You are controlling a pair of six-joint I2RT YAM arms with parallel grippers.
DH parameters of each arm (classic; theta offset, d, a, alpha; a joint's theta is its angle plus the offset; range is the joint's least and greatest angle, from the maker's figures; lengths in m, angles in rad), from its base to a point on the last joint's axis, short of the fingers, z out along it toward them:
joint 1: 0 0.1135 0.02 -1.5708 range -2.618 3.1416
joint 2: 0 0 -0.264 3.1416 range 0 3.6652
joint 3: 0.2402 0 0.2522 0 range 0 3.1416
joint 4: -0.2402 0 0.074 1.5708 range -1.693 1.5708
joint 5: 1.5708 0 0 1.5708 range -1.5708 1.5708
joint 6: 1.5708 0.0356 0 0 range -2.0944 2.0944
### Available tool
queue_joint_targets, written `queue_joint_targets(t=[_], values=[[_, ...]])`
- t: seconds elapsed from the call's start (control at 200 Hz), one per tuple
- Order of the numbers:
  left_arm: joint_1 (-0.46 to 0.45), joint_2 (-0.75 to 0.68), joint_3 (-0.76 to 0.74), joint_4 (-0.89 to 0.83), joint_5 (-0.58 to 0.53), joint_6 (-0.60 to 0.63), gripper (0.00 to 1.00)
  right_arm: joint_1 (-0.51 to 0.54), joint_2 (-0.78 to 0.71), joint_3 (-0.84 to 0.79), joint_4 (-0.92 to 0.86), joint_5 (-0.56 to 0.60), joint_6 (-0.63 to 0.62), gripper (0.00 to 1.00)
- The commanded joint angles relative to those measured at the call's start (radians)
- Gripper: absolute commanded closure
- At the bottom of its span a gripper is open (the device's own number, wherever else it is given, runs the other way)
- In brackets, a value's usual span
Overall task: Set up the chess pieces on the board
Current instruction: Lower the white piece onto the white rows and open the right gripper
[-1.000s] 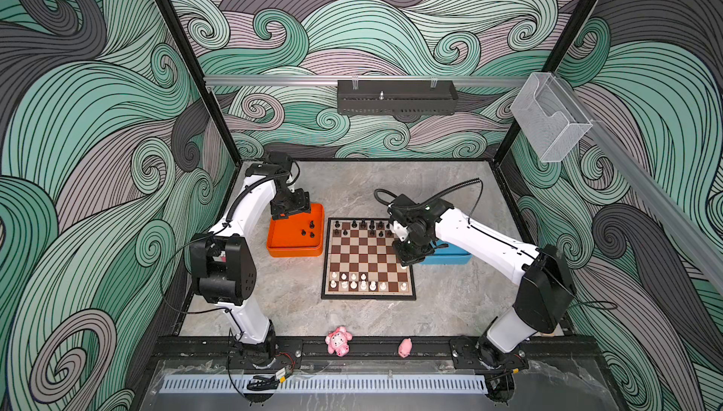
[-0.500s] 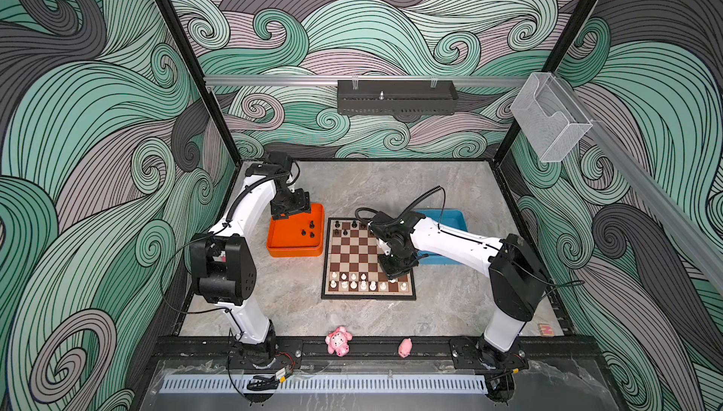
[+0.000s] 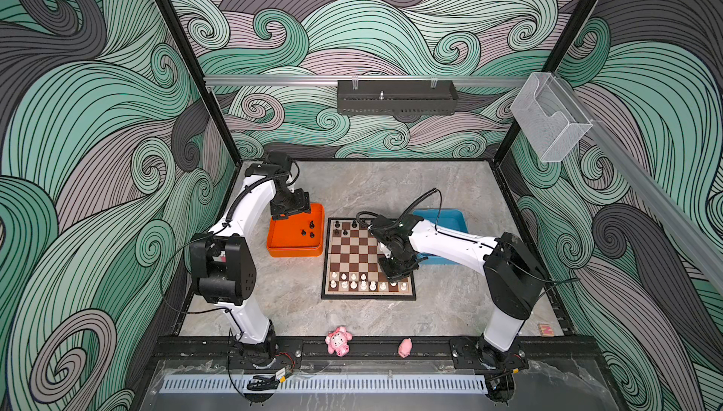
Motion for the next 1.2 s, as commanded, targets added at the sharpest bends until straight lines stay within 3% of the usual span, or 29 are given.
queue_joint_targets(t=[0.0, 0.766, 1.196], values=[[0.009, -0.014, -0.009, -0.012, 0.016, 0.010, 0.21, 0.002, 0.016, -0.016, 0.004, -0.012, 0.017, 1.00], [0.010, 0.002, -0.012, -0.002, 0.027, 0.013, 0.21, 0.002, 0.039, -0.028, 0.018, -0.019, 0.021, 0.97], [0.010, 0.003, -0.018, 0.003, 0.027, 0.011, 0.21, 0.002, 0.031, -0.027, 0.016, -0.007, 0.024, 0.86]])
